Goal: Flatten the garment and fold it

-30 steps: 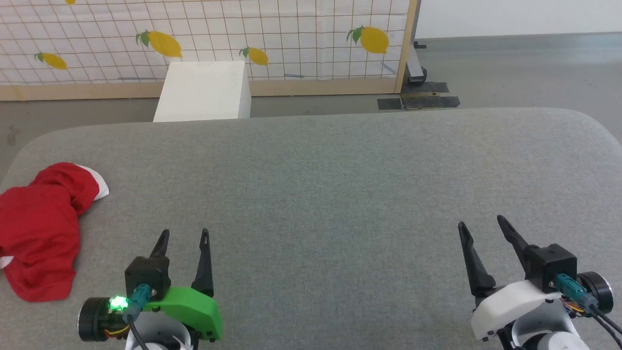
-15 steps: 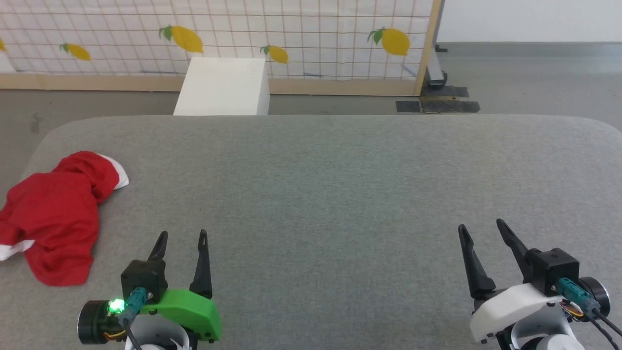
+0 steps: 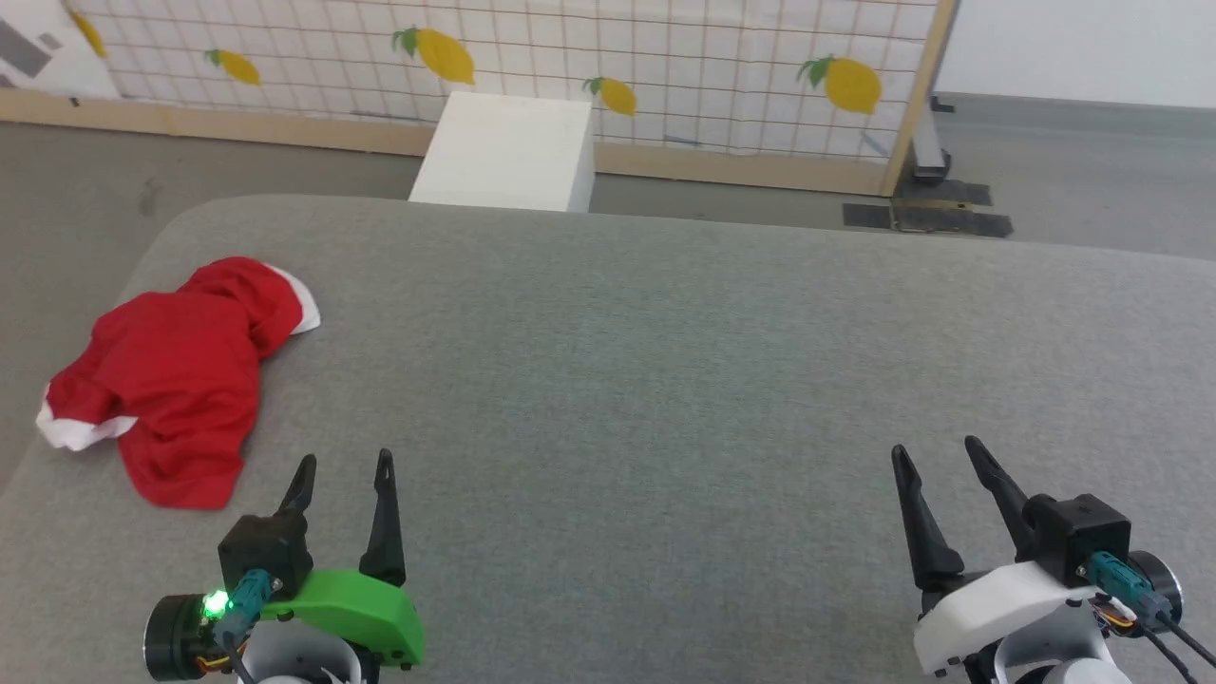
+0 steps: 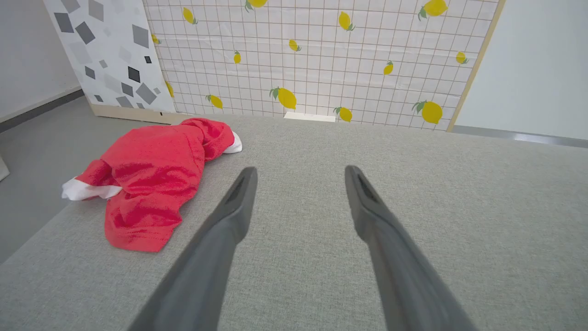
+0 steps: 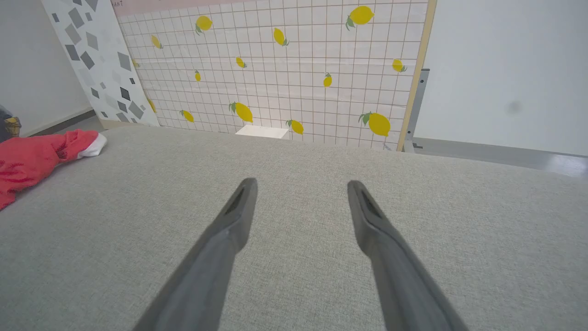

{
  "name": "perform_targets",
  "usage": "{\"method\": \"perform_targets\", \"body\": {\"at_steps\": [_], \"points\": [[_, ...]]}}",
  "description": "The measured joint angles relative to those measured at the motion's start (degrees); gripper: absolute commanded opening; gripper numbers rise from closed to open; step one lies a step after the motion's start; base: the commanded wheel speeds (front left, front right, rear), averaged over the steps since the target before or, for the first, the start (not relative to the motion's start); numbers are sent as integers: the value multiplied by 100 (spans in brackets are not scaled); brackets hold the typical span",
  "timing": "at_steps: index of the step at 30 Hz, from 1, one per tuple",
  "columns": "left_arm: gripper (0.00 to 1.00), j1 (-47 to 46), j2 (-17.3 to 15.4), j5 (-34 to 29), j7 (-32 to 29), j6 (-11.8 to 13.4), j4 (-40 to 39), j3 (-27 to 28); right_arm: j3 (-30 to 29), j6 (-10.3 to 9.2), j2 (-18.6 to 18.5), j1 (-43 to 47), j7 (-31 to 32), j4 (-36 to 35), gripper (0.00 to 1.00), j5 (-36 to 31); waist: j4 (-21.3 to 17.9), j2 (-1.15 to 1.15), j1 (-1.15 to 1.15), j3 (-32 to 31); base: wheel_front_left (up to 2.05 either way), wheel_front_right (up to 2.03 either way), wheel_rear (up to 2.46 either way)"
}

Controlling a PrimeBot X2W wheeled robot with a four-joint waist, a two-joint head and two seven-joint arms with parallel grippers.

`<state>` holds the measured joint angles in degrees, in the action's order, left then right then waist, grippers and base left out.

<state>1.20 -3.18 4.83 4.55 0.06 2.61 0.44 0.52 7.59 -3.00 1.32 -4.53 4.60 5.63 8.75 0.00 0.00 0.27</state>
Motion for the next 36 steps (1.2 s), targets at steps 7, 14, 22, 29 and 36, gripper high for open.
{"method": "perform_targets", "body": {"at_steps": [7,14,22,29,36], "points": [[100,4,0,76,87,2,29,45,31,0,0,11,-84,82,100,103,279,0,0,9,0,0,0],[100,51,0,90,167,19,31,65,73,0,1,31,-160,180,100,204,593,0,0,3,0,0,0],[100,98,0,123,266,35,36,94,135,0,1,53,-256,283,100,270,957,0,0,-3,0,0,0],[100,114,0,132,344,35,60,122,205,0,1,74,-320,361,100,358,1235,0,0,-21,0,0,0],[100,135,0,167,421,35,67,149,327,0,5,104,-415,467,100,498,1489,0,0,-62,0,0,0]]}}
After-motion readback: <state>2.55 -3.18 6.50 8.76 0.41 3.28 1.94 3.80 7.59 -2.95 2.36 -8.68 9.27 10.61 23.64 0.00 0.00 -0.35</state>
